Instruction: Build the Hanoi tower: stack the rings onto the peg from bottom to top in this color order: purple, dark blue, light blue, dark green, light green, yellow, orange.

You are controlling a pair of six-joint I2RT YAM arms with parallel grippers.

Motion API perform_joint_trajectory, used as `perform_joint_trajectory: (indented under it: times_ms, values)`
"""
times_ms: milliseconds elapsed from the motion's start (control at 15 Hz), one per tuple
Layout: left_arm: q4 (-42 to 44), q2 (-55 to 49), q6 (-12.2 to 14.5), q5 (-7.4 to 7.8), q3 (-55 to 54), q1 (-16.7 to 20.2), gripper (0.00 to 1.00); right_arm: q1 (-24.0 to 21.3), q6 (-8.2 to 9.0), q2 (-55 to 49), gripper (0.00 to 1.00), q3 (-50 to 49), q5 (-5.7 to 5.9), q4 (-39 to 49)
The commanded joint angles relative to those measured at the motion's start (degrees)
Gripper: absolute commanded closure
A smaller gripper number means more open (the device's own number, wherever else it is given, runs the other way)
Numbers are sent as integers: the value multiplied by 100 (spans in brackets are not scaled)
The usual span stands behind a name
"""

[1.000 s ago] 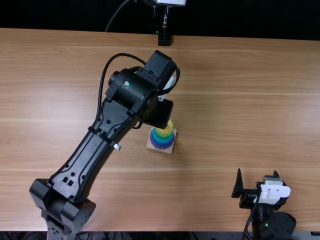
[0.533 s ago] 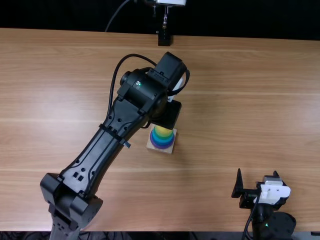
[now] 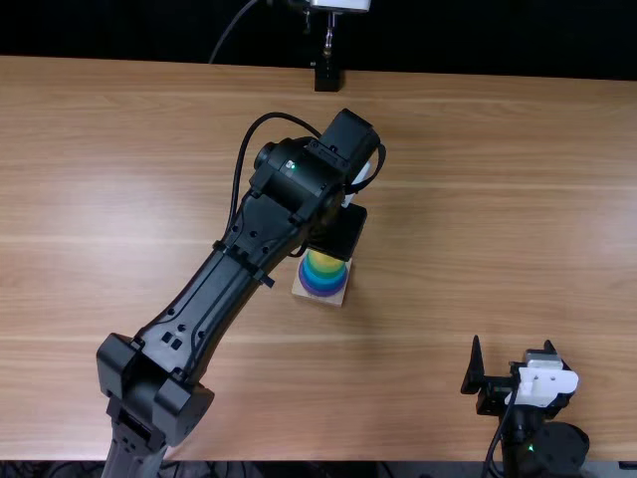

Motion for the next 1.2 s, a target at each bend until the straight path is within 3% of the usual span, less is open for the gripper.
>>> perform_joint_trajectory:
  times_ms: [0,267,333,467,933,1133]
  values:
    - [7,69,-63,45,132,-66,100,-61,28,-73,0,-490,61,-176]
    - [7,183,-53,56,115,-66,100,-61,18,-73,0,-499,61,-166]
    - [7,183,-42,66,106,-66,77,-61,18,-73,0,-490,61,-176]
    - [-4,174,-42,98,71,-58,0,-61,28,-73,0,-499,61,-166]
    - [102,-37,-21,77,53,30,0,-61,28,-73,0,-490,61,-176]
    - [1357,-951,-21,66,-650,417,0,-61,28,-73,0,-499,61,-176]
